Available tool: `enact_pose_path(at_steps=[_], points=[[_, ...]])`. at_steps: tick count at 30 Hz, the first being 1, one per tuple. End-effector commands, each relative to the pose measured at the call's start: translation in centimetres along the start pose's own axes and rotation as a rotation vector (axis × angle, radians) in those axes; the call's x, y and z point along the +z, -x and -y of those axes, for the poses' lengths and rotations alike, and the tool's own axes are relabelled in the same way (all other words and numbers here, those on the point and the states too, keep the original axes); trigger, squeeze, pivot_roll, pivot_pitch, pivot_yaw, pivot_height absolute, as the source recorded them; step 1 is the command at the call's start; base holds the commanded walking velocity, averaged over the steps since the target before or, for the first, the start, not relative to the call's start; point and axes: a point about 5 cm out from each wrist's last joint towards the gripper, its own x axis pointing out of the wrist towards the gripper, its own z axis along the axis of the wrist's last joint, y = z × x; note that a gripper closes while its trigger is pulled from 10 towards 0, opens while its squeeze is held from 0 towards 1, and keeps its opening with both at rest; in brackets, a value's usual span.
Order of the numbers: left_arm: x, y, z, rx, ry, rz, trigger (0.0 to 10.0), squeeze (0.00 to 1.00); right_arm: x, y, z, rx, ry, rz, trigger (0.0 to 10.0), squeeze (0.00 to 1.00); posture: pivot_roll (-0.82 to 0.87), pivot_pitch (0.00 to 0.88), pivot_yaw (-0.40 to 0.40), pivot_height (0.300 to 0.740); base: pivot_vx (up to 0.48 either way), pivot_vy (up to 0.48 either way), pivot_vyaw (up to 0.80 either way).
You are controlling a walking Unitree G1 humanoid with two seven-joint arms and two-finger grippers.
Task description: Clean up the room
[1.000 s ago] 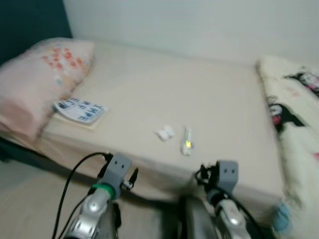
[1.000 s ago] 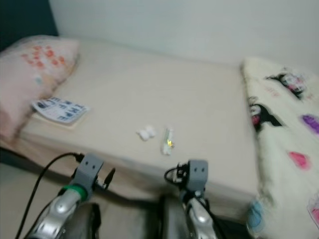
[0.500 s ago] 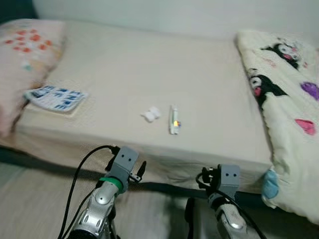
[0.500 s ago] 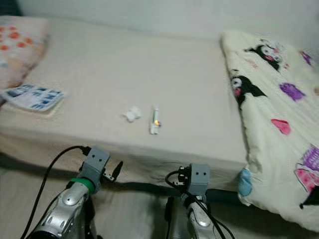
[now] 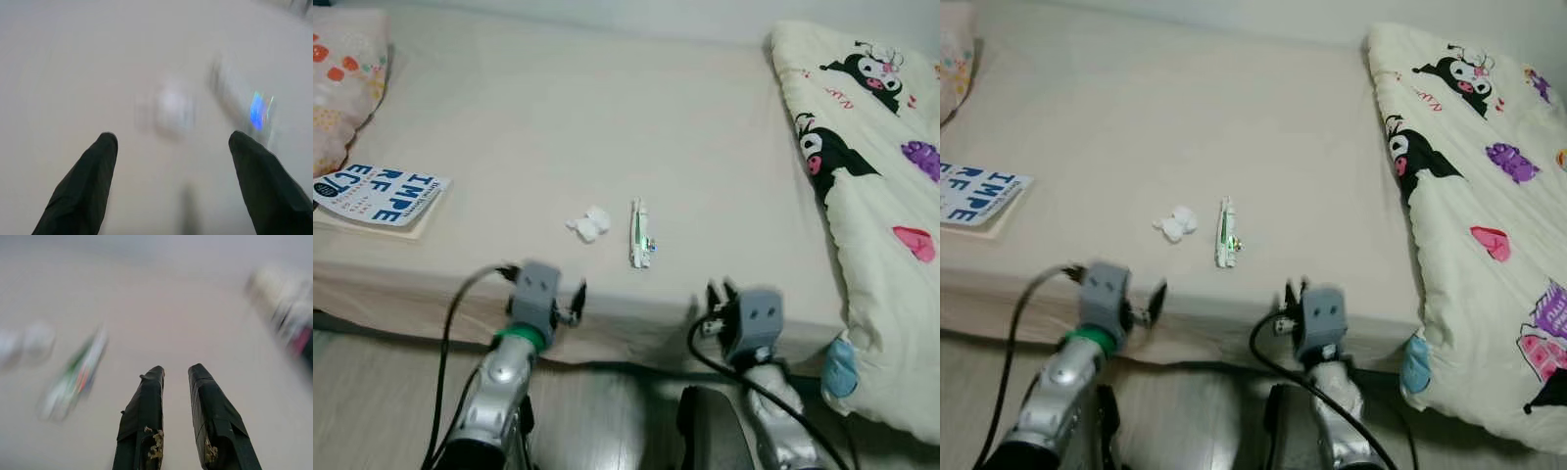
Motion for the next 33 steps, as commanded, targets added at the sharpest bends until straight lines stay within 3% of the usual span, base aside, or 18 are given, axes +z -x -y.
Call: enact_pose_path(at_steps=[1,4,5,6,7,9,12,14,15,18,20,21,23,26,30,31,32,33], points=[[0.6,-0.1,0.1,-0.032,0.001,0.002,10.0,0.0,-0.7,0.3,0.4,-0.026,-0.021,-0.051,10.0,0.0,0.06,0.099,-0.033,0.514,0.0,0.0,0.0],[1.2,-0.6,0.3,-0.048,-0.024,0.013,10.0,0.0,-1.1,0.0,0.8,-0.045,-0.06,-0.073,10.0,0.0,0.07,0.111,-0.026,0.514,0.0,0.0,0.0],[1.9,-2.0,1.4,-0.065,-0.074,0.0,10.0,0.0,-2.0,-0.7,1.0,-0.044,-0.144,-0.129,10.0,0.0,0.08,0.118,-0.025,0.514,0.0,0.0,0.0],[1.9,-2.0,1.4,-0.065,-0.074,0.0,10.0,0.0,-2.0,-0.7,1.0,-0.044,-0.144,-0.129,10.0,0.0,0.08,0.118,-0.025,0.514,0.0,0.0,0.0],[1.5,-3.6,3.2,-0.076,-0.102,-0.042,10.0,0.0,-2.7,-1.7,0.6,-0.017,-0.199,-0.187,10.0,0.0,0.09,0.135,-0.023,0.514,0.0,0.0,0.0],[1.5,-3.6,3.2,-0.076,-0.102,-0.042,10.0,0.0,-2.7,-1.7,0.6,-0.017,-0.199,-0.187,10.0,0.0,0.09,0.135,-0.023,0.514,0.0,0.0,0.0],[1.5,-4.3,4.5,-0.101,-0.12,-0.05,10.0,0.0,-2.8,-2.5,0.1,0.022,-0.23,-0.214,10.0,0.0,0.1,0.155,-0.024,0.514,0.0,0.0,0.0],[2.1,-5.0,5.1,-0.097,-0.128,-0.049,10.0,0.0,-2.0,-4.0,-0.4,0.071,-0.218,-0.198,10.0,0.0,0.12,0.187,-0.037,0.514,0.0,0.0,0.0],[2.6,-5.1,4.7,-0.077,-0.114,-0.04,10.0,0.0,-1.4,-5.1,-0.6,0.105,-0.221,-0.184,10.0,0.0,0.14,0.201,-0.046,0.514,0.0,0.0,0.0],[3.1,-5.1,4.2,-0.059,-0.102,-0.031,10.0,0.0,-1.0,-6.0,-0.8,0.133,-0.23,-0.176,10.0,0.0,0.15,0.206,-0.049,0.514,0.0,0.0,0.0],[4.1,-4.0,2.3,-0.005,-0.103,-0.009,10.0,0.0,-0.8,-7.2,-1.2,0.169,-0.264,-0.206,10.0,0.0,0.24,0.255,-0.078,0.514,0.0,0.0,0.0],[4.1,-4.0,2.3,-0.005,-0.103,-0.009,10.0,0.0,-0.8,-7.2,-1.2,0.169,-0.264,-0.206,10.0,0.0,0.24,0.255,-0.078,0.514,0.0,0.0,0.0],[5.1,-2.6,0.7,0.039,-0.116,0.015,10.0,0.0,-1.1,-7.7,-1.7,0.184,-0.286,-0.261,10.0,0.0,0.29,0.281,-0.092,0.514,0.0,0.0,0.0],[6.0,-1.3,-0.3,0.074,-0.122,0.037,10.0,0.0,-1.5,-7.9,-2.0,0.2,-0.321,-0.326,10.0,0.0,0.32,0.299,-0.101,0.514,0.0,0.0,0.0],[6.7,-0.4,-0.9,0.101,-0.139,0.054,10.0,0.0,-1.8,-8.0,-2.3,0.221,-0.365,-0.371,10.0,0.0,0.34,0.307,-0.106,0.514,0.0,0.0,0.0],[6.9,0.1,-1.1,0.11,-0.143,0.058,10.0,0.0,-1.7,-8.2,-2.4,0.235,-0.351,-0.38,10.0,0.9,0.35,0.313,-0.112,0.514,0.0,0.0,0.0],[7.0,0.4,-1.1,0.118,-0.153,0.058,10.0,0.0,-1.5,-8.4,-2.5,0.248,-0.362,-0.38,10.0,1.0,0.36,0.319,-0.121,0.514,0.0,0.0,0.0],[7.0,0.4,-1.1,0.118,-0.153,0.058,10.0,0.0,-1.5,-8.4,-2.5,0.248,-0.362,-0.38,10.0,1.0,0.36,0.319,-0.121,0.514,0.0,0.0,0.0]])
